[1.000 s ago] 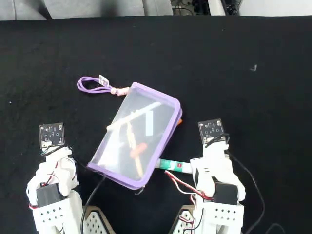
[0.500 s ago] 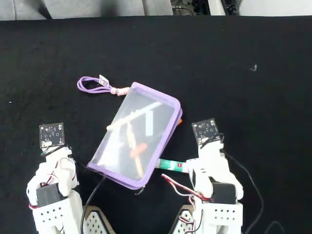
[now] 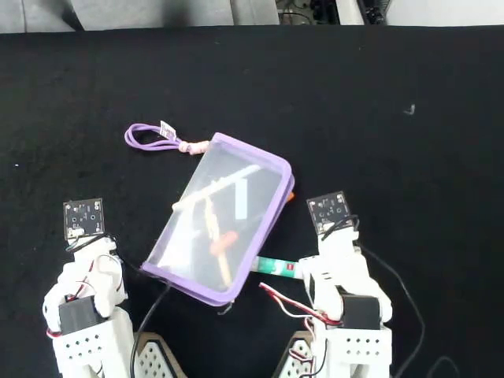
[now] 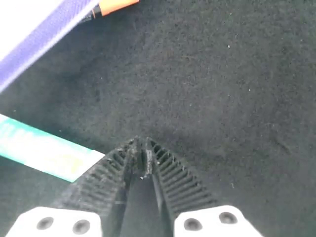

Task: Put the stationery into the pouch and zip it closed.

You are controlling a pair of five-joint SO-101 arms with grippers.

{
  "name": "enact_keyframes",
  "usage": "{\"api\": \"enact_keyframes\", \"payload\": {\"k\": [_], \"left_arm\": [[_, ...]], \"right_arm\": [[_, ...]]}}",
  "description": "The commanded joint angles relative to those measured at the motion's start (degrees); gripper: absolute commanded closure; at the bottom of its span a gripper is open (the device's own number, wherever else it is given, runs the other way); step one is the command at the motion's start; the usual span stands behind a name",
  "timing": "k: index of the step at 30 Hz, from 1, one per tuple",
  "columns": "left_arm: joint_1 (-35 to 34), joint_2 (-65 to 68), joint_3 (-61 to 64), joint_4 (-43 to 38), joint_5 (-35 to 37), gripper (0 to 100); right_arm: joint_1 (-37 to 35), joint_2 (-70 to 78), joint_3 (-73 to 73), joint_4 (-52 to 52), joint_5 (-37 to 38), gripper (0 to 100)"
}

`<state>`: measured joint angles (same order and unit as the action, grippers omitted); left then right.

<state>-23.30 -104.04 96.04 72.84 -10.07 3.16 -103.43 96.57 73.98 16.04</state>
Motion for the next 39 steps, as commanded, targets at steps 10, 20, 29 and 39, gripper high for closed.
{"api": "enact_keyframes", "payload": {"k": [10,20,29,39], "left_arm": [[-0.5,-0.4,1.2,0.2,-0.2,97],[-0.5,-0.4,1.2,0.2,-0.2,97],[-0.5,-0.4,1.2,0.2,-0.2,97],[-0.5,-0.4,1.2,0.2,-0.2,97]], "right_arm": [[-4.5,-3.3,-29.0,-17.1,9.6,87.0],[-15.0,26.9,-58.2,-6.2,-0.9,79.4],[-31.2,59.4,-83.9,-0.8,-5.5,79.6],[-33.8,81.8,-88.7,-3.9,3.0,79.6]]}}
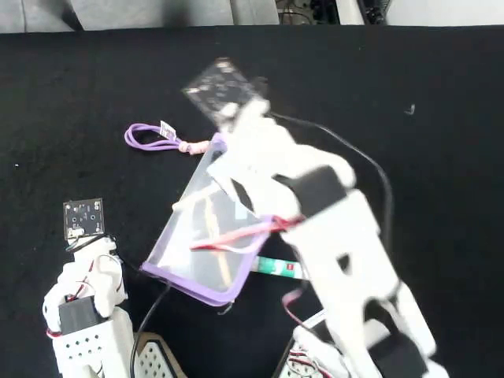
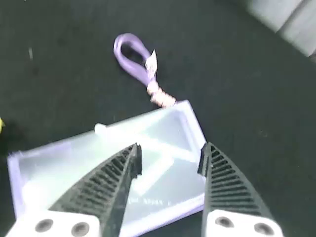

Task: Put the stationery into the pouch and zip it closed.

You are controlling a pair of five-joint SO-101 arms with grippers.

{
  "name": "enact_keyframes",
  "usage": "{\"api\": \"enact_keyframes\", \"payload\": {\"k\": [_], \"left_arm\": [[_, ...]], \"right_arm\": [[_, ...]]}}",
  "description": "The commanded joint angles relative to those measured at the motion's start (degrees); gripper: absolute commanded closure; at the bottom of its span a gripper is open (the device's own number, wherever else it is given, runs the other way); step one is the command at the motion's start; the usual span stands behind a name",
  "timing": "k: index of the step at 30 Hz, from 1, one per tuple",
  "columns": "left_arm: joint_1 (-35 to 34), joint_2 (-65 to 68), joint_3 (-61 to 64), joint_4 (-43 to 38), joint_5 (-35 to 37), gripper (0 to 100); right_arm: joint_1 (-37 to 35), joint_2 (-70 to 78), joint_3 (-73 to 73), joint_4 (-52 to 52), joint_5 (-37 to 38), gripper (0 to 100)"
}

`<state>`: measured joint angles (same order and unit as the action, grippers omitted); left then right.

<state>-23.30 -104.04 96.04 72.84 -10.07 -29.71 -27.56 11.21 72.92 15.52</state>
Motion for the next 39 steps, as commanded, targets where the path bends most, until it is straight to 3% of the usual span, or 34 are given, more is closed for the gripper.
{"api": "enact_keyframes", "payload": {"k": [1,13,19,29,39], "left_arm": [[-0.5,-0.4,1.2,0.2,-0.2,97],[-0.5,-0.4,1.2,0.2,-0.2,97],[-0.5,-0.4,1.2,0.2,-0.2,97],[-0.5,-0.4,1.2,0.2,-0.2,97],[-0.3,-0.4,1.2,0.2,-0.2,97]], "right_arm": [[-0.9,7.5,-3.4,-3.8,3.8,79.6],[-8.6,20.6,-3.7,-12.0,4.2,79.6],[-9.1,13.0,-11.0,-7.2,4.2,79.7],[-0.3,-6.3,-29.1,0.1,4.2,79.5],[8.2,-19.6,-29.9,-1.8,4.1,79.7]]}}
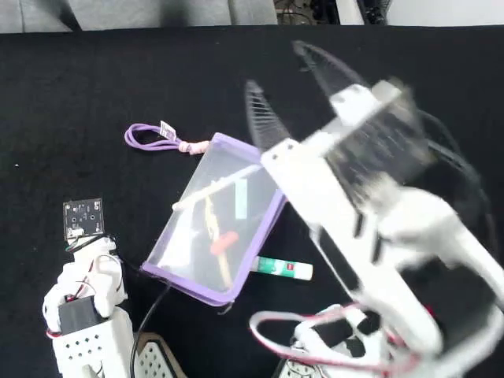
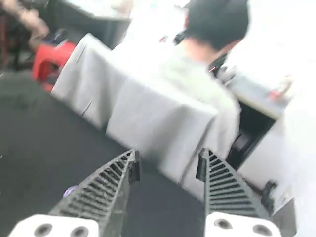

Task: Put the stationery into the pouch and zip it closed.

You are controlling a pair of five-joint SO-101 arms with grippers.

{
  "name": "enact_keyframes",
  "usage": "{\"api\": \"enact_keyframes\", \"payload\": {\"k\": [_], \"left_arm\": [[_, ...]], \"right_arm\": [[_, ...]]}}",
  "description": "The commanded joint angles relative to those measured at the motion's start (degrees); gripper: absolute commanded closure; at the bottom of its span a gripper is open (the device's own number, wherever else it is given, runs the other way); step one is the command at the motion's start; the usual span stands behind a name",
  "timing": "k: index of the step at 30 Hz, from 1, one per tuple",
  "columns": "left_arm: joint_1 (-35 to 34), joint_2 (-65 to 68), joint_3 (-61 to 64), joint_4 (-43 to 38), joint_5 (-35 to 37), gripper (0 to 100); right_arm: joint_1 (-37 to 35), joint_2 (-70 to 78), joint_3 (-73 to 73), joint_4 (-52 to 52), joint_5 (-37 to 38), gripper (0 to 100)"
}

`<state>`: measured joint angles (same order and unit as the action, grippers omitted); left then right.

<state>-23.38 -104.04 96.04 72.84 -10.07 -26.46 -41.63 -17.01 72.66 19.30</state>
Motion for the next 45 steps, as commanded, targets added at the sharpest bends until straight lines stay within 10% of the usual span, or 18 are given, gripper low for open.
{"api": "enact_keyframes", "payload": {"k": [1,16,22,29,35,45], "left_arm": [[-0.2,-0.4,1.2,0.2,-0.2,97],[1.9,-0.4,-5.5,-0.1,-1.1,97],[4.4,-0.4,-14.9,0.5,-19.0,97],[4.6,-0.4,-21.9,-9.2,-5.2,97],[5.0,3.0,-30.1,-9.6,3.3,77],[5.0,46.4,-53.1,-13.2,7.7,80]], "right_arm": [[6.6,-6.7,-1.2,-1.9,0.4,79.7],[13.7,-13.9,-0.7,-4.2,-0.1,83.7],[13.9,-13.3,-0.7,-4.9,0.0,98.2],[14.0,-13.4,-0.7,-4.9,0.0,96.2],[14.0,-13.3,-0.7,-4.9,0.0,96.2],[14.0,-13.3,-0.7,-4.8,-0.1,96.1]]}}
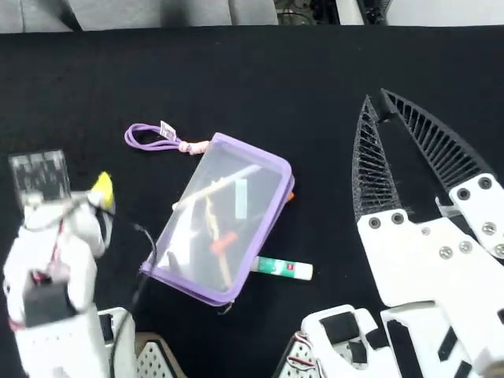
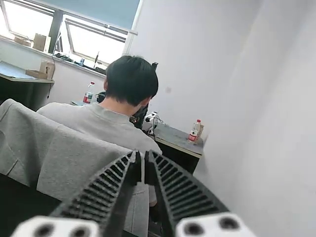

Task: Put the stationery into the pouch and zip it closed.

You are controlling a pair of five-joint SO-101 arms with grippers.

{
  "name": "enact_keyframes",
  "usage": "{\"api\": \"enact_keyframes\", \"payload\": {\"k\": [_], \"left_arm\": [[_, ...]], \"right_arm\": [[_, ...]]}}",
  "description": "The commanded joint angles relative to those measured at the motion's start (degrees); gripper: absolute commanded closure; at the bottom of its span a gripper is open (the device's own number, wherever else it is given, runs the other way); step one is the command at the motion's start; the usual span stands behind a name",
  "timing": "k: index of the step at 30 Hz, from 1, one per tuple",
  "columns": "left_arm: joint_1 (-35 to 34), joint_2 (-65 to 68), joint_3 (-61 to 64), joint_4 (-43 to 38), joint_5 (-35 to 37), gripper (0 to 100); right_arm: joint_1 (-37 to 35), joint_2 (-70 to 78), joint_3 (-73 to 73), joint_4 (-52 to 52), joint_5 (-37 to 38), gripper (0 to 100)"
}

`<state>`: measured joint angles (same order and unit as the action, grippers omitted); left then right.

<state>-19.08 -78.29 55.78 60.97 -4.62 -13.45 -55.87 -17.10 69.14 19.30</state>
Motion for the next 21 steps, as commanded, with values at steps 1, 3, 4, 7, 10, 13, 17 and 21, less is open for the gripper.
{"api": "enact_keyframes", "payload": {"k": [1,3,4,7,10,13,17,21], "left_arm": [[0.7,26.0,-16.0,-1.1,2.3,80],[0.7,36.2,-22.4,-1.0,3.7,80],[0.7,41.0,-25.4,-1.0,5.0,80],[1.0,54.0,-33.7,-0.9,7.8,80],[3.1,65.6,-41.0,-0.9,7.9,80],[5.4,75.6,-47.1,-0.9,7.8,80],[7.3,87.2,-55.3,-1.0,7.8,80],[6.7,97.0,-64.9,-0.9,7.8,80]], "right_arm": [[1.0,0.9,-0.6,-1.3,-0.1,96.1],[1.0,0.9,-0.6,-1.3,0.0,96.1],[1.0,0.9,-0.6,-1.3,0.0,96.1],[1.0,0.9,-0.6,-1.2,0.1,96.1],[1.0,0.9,-0.6,-1.2,0.3,96.0],[1.0,0.9,-0.5,-1.1,0.3,96.0],[1.0,0.9,-0.5,-1.1,0.4,96.0],[1.0,0.9,-0.5,-1.1,0.4,96.0]]}}
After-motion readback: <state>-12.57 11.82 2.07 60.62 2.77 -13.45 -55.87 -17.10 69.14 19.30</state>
